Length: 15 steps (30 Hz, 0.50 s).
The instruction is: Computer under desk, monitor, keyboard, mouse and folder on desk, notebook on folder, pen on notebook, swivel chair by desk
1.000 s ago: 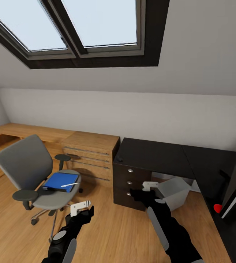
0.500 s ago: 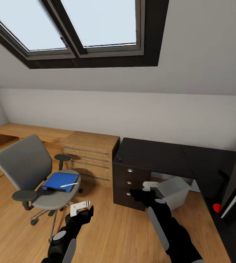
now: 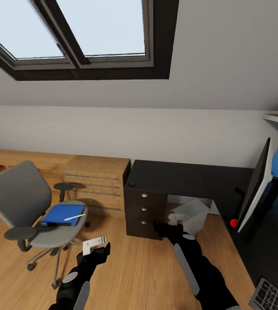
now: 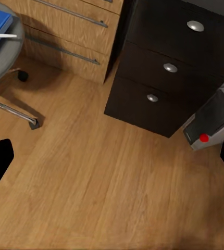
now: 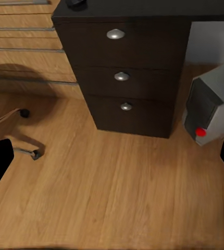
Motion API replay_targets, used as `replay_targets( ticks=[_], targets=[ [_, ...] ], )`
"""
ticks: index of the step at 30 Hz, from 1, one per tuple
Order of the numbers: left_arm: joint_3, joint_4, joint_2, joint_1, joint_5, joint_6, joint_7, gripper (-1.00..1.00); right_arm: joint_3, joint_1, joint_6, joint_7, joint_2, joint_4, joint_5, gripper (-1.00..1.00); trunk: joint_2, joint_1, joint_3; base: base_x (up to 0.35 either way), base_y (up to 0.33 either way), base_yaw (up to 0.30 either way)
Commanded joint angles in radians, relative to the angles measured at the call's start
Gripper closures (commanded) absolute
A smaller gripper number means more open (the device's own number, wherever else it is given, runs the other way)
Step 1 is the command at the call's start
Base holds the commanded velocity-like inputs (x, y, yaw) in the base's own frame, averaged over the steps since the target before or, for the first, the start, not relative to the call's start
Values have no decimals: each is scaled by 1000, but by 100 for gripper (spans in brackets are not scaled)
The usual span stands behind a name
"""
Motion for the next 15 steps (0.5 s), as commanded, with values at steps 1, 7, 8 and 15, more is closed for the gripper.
replay_targets(
  ticks=[1, 7, 8, 15],
  targets=[
    [-1, -1, 0, -1, 10, 4, 9, -100, 2, -1, 3, -9, 0, -2, -11, -100, -2, 0, -2, -286, 137, -136],
    [-1, -2, 0, -1, 10, 5, 9, -100, 2, -1, 1, -9, -1, -5, -10, -100, -2, 0, -2, -298, 133, -60],
    [-1, -2, 0, -1, 10, 5, 9, -100, 2, -1, 1, -9, 0, -5, -10, -100, -2, 0, -2, -304, 131, -23],
    [-1, -1, 0, -1, 9, 6, 9, -100, -3, -1, 1, -9, -1, -7, -10, -100, -2, 0, -2, -257, 71, -9]
  ],
)
